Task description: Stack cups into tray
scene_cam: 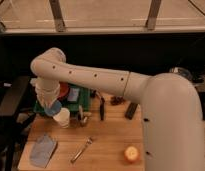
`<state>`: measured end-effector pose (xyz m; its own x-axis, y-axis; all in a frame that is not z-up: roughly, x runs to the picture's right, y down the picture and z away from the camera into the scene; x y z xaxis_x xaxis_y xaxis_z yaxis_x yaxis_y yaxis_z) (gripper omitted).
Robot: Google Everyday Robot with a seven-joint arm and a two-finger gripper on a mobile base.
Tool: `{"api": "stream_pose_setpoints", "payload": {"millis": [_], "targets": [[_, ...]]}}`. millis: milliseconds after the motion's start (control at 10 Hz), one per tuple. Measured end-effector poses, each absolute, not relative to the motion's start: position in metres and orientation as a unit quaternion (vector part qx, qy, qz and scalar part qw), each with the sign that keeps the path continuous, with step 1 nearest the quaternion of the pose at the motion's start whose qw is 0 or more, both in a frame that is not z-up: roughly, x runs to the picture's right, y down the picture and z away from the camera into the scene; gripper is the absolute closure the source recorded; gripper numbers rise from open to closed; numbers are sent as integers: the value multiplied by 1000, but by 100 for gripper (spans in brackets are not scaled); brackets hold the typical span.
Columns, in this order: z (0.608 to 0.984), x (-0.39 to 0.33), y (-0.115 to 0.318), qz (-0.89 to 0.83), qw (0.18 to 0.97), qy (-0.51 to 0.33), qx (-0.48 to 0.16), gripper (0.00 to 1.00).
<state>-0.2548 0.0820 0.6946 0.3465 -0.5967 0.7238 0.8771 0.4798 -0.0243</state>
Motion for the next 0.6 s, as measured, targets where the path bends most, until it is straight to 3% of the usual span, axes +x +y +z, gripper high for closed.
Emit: {"api": "stream_pose_setpoints", "payload": {"millis": [400,600], "targets": [[734,-239,97,-450,797,-328,-236,46],[742,-231,95,-443,801,-324,-240,30]]}}
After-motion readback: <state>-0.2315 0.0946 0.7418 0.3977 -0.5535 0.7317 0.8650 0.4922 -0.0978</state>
